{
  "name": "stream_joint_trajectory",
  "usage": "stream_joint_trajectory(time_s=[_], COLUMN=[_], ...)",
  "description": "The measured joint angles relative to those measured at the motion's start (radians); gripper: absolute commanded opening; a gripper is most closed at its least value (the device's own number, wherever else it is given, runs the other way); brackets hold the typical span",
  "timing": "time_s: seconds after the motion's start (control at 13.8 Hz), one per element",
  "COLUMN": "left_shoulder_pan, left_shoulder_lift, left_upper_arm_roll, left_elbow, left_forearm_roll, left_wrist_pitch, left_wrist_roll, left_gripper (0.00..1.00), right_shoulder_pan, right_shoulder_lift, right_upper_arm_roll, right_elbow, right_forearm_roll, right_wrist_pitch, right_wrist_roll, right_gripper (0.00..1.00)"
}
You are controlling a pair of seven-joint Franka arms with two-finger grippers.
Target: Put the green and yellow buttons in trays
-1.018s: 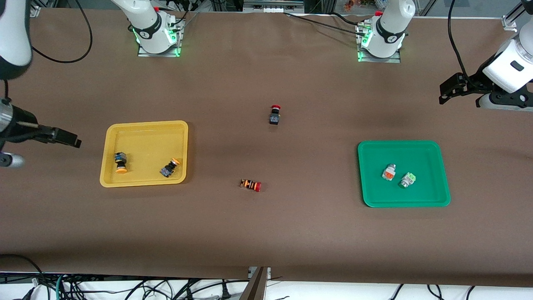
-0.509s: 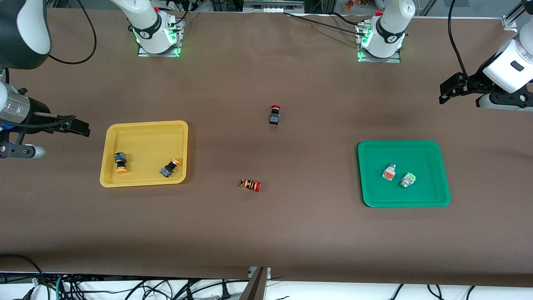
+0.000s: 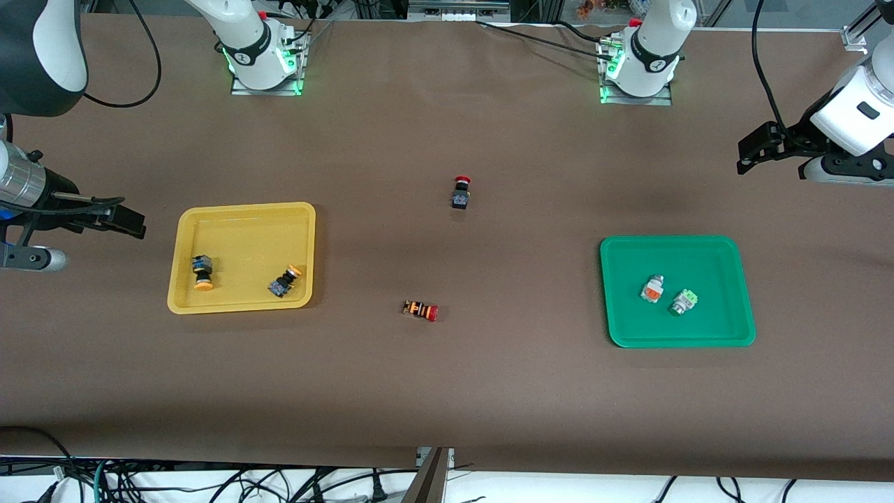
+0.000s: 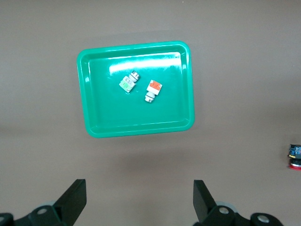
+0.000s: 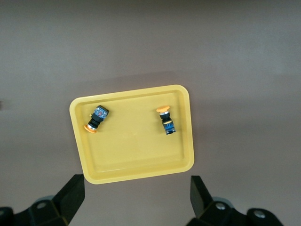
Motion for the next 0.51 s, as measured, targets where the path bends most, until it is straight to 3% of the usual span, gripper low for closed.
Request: stream_joint_trajectory(time_s=[0.15, 0.51], left_shoulder_pan=[0.002, 0.004], left_shoulder_lift=[0.0, 0.0], left_upper_arm_roll=[0.002, 0.005], left_elbow=[0.0, 0.0], left_forearm_roll=[0.0, 0.0], left_wrist_pitch=[-0.002, -0.003], left_wrist_roll=[0.0, 0.0], left_gripper=[1.0, 1.0], right_shoulder_pan=[0.0, -0.001], right_shoulder_lift=[0.0, 0.0], right_upper_arm_roll=[-0.001, -0.002], right_elbow=[0.0, 0.0], right_forearm_roll=[0.042, 0.05], right_wrist_pitch=[0.021, 0.031], right_wrist_roll=[0.0, 0.002], right_gripper=[0.99, 0.99])
